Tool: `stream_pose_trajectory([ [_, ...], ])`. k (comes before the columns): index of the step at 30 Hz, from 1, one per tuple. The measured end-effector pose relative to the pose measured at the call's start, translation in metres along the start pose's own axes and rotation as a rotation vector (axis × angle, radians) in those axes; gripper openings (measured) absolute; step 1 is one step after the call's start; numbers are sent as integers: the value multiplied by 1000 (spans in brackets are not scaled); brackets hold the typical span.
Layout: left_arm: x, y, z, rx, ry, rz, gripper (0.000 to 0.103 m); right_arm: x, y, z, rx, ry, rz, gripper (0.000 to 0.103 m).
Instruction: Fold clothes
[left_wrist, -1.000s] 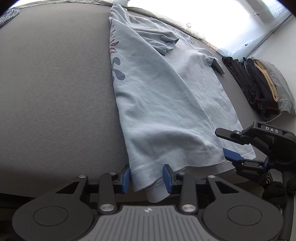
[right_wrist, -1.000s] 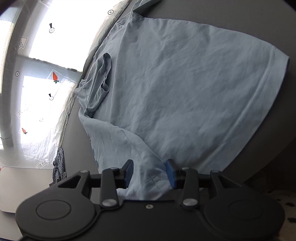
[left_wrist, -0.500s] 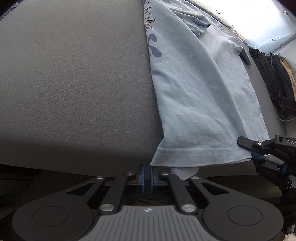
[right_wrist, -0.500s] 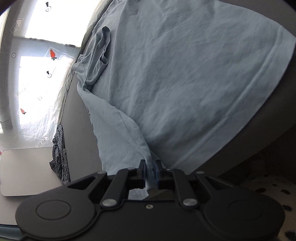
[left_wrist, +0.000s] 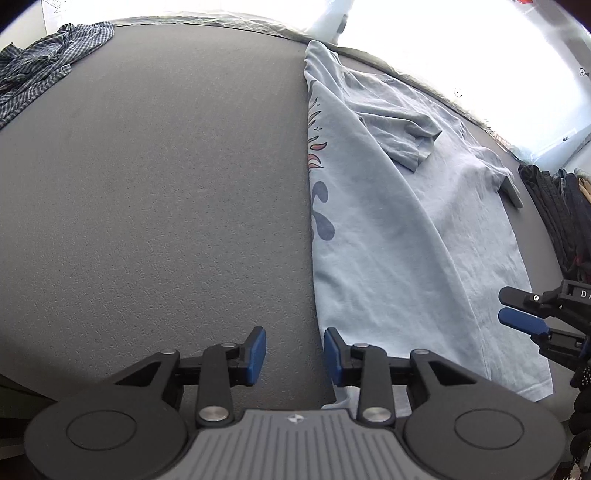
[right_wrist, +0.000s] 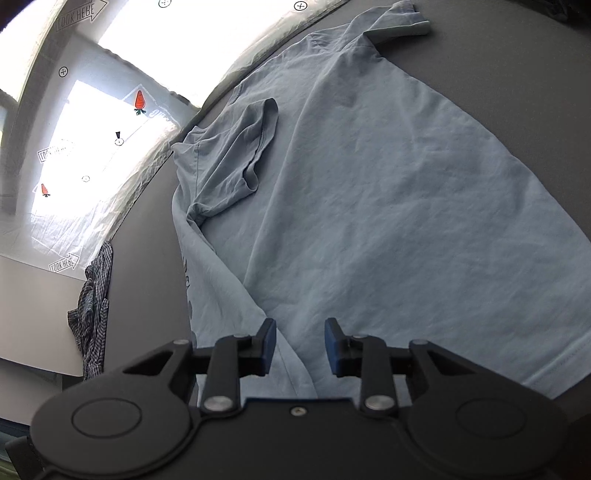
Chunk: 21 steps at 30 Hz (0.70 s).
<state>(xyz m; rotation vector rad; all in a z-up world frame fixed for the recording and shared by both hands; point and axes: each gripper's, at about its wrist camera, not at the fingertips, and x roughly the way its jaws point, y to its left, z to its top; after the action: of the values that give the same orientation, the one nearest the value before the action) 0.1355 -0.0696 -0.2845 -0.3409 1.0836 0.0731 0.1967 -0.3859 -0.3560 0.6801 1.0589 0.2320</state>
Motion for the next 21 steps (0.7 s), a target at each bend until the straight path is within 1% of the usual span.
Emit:
stream_pose_trajectory([
  [2, 2, -2, 7, 7, -5, 21, 38, 8, 5, 11, -7, -3, 6, 30],
  [4, 3, 0, 19, 10, -18, 41, 45, 18, 11, 24, -10, -5, 15, 30],
  [6, 6, 2, 32, 12, -28, 60, 46, 30, 17, 39, -8, -10, 19, 32],
  [8, 12, 4, 47, 10, -32, 74, 46, 44, 23, 56, -9, -16, 24, 37],
  [10, 21, 6, 67, 4, -32, 75, 50, 60, 30, 76, -11, -26, 28, 38],
  [12, 37, 7, 94, 5, -28, 58, 55, 74, 36, 95, -21, -34, 19, 39],
  [16, 71, 0, 147, 40, -18, 67, 56, 100, 49, 139, -58, -44, -26, 40],
  [18, 90, -5, 175, 61, -17, 76, 59, 114, 51, 160, -78, -58, -34, 44],
  [21, 115, -11, 213, 74, -25, 82, 60, 136, 50, 192, -59, -82, -48, 45],
])
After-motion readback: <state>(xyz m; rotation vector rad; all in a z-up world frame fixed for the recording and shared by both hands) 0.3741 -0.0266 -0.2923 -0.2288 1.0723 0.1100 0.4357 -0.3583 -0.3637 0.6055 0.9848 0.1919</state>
